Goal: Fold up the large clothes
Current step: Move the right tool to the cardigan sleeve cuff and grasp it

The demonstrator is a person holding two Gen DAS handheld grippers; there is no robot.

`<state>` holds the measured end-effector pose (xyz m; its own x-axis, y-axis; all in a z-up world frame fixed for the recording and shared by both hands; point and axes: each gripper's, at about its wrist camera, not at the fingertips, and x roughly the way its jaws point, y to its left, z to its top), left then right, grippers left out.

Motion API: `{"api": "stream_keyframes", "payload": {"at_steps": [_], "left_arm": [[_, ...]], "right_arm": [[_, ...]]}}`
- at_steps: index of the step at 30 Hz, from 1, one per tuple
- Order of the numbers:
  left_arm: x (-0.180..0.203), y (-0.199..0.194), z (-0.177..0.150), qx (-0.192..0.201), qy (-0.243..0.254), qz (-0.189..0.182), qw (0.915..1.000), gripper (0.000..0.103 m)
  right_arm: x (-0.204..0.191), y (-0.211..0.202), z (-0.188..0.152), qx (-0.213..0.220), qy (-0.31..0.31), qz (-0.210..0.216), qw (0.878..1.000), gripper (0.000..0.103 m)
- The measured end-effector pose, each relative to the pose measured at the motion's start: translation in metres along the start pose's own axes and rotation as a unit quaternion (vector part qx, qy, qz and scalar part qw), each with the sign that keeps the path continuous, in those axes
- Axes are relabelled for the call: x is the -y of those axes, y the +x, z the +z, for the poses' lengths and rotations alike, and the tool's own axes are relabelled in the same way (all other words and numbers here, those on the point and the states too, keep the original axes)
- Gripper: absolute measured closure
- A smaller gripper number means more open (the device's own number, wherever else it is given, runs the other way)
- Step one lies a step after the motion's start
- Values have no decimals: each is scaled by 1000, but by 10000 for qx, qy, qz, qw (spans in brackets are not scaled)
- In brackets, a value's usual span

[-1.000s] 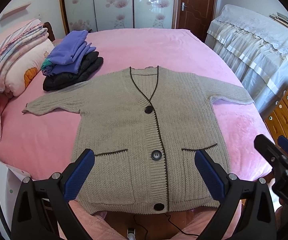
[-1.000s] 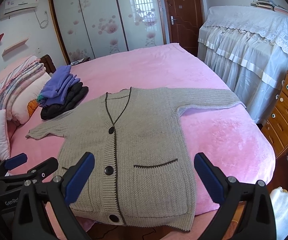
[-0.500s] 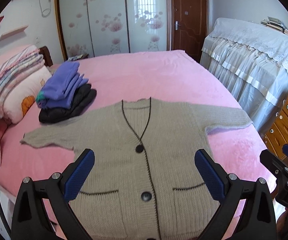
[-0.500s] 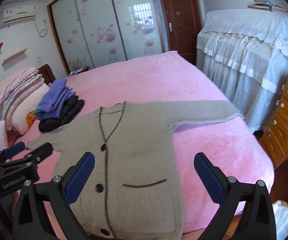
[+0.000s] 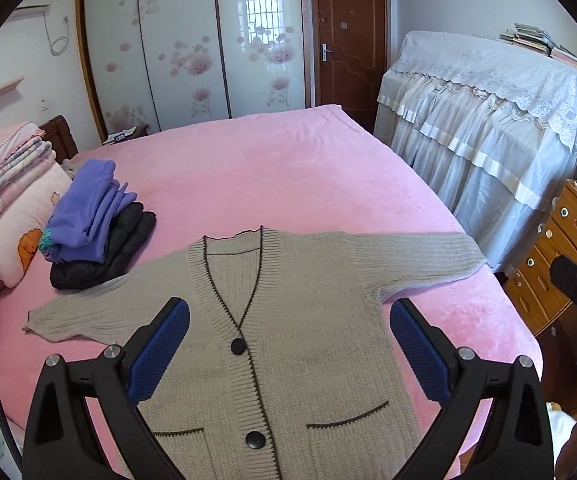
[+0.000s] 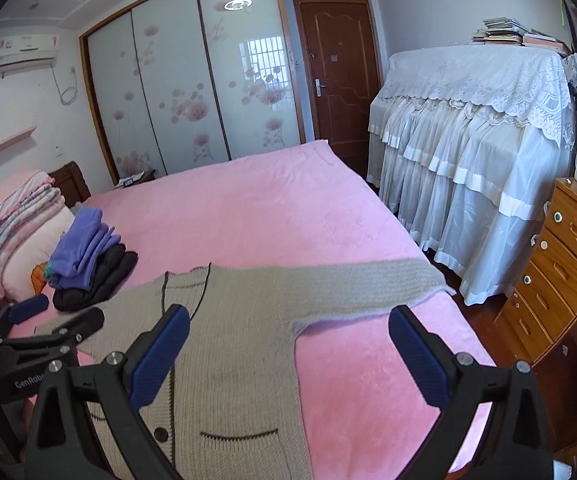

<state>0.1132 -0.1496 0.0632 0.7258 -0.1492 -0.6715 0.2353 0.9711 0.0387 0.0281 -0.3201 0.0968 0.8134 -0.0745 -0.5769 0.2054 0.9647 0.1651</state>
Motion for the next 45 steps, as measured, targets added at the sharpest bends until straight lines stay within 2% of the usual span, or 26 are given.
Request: {"api": "stream_keyframes", "payload": {"at_steps": [5, 9, 15, 20, 25, 31, 36, 41, 45], "left_arm": [[14, 11, 17, 70, 119, 58, 9999, 3], [29, 25, 36, 107, 205, 22, 9997, 3], [56, 51, 64, 337, 344, 187, 9987, 3], [85, 94, 87, 427, 457, 159, 9979, 3], [118, 151, 95, 463, 595, 200, 9970, 3], [156, 236, 82, 234, 638, 165, 9976, 3], [180, 292, 61, 23, 669, 192, 9976, 3], [201, 328, 41, -173, 812, 238, 9963, 3], [214, 344, 31, -248, 916, 193, 9953, 3]], "right_arm": [[20, 1, 21, 143, 159, 82, 9997, 3], [38, 8, 38, 241, 226, -118, 9994, 3], [72, 30, 60, 237, 316, -484, 9980, 3], [106, 62, 74, 139, 412, -780, 9960, 3], [141, 102, 77, -83, 560, -929, 9941, 3], [206, 178, 52, -798, 1043, -1037, 9859, 4], [261, 237, 9, -1393, 1784, -867, 9702, 19], [294, 279, -25, -1647, 2519, -609, 9517, 23], [306, 310, -43, -1777, 2948, -535, 9374, 30]]}}
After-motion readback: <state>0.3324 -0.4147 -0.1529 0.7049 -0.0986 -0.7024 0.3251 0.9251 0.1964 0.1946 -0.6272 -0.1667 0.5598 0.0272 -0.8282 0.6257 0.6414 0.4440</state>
